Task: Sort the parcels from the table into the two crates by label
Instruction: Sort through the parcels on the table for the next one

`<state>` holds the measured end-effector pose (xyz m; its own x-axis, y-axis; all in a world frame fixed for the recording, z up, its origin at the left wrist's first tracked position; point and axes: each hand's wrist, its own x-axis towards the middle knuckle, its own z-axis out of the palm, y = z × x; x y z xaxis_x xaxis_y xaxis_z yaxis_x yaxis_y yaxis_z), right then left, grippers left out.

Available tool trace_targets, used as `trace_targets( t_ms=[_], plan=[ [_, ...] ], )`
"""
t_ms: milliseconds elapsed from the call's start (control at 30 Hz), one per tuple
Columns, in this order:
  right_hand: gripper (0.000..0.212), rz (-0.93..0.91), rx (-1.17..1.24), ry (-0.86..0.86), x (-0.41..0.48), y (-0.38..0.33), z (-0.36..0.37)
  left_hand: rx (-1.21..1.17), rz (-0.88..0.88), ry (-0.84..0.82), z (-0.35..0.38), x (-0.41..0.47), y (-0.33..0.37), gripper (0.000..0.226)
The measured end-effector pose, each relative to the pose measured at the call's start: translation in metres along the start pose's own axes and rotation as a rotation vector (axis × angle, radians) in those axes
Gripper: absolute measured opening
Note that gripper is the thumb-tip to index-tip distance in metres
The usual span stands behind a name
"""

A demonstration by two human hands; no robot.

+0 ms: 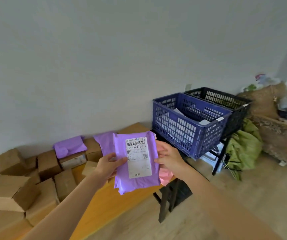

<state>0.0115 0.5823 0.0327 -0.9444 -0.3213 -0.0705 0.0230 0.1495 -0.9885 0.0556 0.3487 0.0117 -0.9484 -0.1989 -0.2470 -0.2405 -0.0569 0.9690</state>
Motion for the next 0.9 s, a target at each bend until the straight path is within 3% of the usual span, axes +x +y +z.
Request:
trace_targets(
  t_ms=[133,467,633,733,900],
  plan=[
    [0.068,0.037,0.005,0.091,-0.01,0.013,-0.045,0.035,0.006,-0.09,0.05,0.017,0.002,0.021],
    [0.066,0.09,0.042,0.187,-0.007,0.038,-0.19,0.103,-0.012,-0.177,0.195,0.062,0.01,0.041],
    [0.068,0.081,0.067,0.18,0.01,0.046,-0.274,0.11,-0.001,-0.227,0.276,0.085,0.022,0.074],
    [0.064,0.068,0.013,0.163,0.018,0.043,-0.322,0.14,0.01,-0.193,0.327,0.093,0.03,0.033],
    [0.064,0.047,-0.021,0.146,0.035,0.043,-0.388,0.138,-0.011,-0.145,0.388,0.114,0.037,0.03]
  ],
)
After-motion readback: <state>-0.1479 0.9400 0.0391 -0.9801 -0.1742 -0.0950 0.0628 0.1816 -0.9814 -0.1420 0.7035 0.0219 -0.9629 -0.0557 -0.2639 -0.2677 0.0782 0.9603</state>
